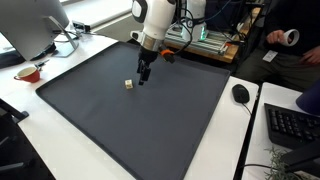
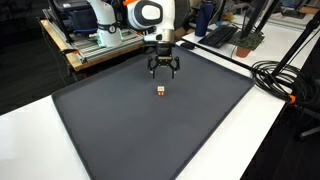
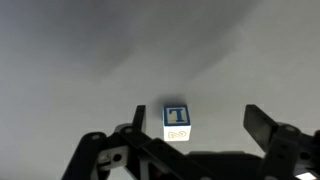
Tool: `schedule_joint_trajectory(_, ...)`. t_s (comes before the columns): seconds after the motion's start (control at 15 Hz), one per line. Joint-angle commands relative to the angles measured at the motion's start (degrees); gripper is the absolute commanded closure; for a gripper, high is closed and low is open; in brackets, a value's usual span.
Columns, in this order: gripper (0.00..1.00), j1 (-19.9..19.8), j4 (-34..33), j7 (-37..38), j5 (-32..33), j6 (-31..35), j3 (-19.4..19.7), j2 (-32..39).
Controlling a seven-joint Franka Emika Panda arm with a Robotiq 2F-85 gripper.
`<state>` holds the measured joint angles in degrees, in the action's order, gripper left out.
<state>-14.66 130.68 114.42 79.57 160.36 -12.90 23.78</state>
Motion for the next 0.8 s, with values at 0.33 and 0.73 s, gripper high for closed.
schedule_joint_trajectory(0.33, 0.0, 0.4, -2.4, 5.16, 3.56, -0.91, 2.0, 2.74)
schedule_joint_trajectory(0.73, 0.08, 0.44, -3.44, 5.39, 5.08, -2.19, 2.51, 3.79)
